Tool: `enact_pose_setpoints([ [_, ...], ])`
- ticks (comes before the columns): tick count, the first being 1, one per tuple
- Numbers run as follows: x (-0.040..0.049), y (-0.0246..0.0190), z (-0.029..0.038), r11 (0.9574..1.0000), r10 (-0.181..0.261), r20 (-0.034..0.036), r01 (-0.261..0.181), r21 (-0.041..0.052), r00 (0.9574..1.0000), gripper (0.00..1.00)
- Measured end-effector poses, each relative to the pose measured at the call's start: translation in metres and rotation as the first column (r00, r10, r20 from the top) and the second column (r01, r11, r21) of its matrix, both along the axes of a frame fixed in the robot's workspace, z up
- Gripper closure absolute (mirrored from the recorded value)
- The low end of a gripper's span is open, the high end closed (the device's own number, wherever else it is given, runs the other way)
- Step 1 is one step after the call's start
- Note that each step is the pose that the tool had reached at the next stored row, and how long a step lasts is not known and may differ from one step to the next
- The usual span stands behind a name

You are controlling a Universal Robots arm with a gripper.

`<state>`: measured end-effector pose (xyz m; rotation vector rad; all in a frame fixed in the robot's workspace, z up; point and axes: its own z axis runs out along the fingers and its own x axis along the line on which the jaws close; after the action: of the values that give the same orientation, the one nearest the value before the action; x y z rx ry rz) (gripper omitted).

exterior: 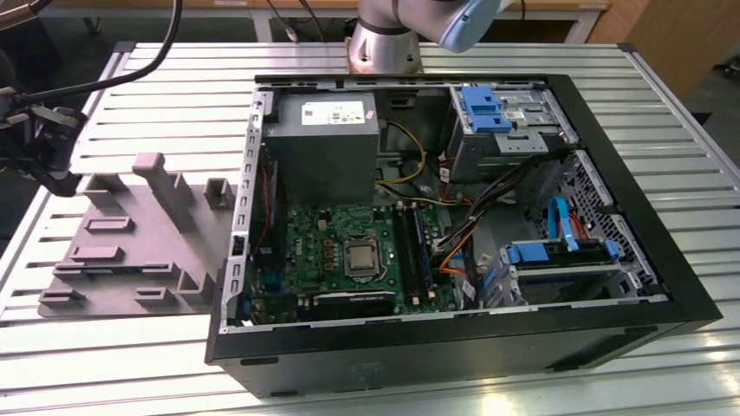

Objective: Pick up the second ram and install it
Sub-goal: 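Reach for the second ram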

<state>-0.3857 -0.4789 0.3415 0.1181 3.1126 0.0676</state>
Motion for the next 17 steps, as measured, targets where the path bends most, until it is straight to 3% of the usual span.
enact_pose_setpoints([
  [17, -0.0116, 0.0014, -0.0128, 1.0, 0.0, -0.0007, 0.0, 0.0, 1.0, 0.89],
])
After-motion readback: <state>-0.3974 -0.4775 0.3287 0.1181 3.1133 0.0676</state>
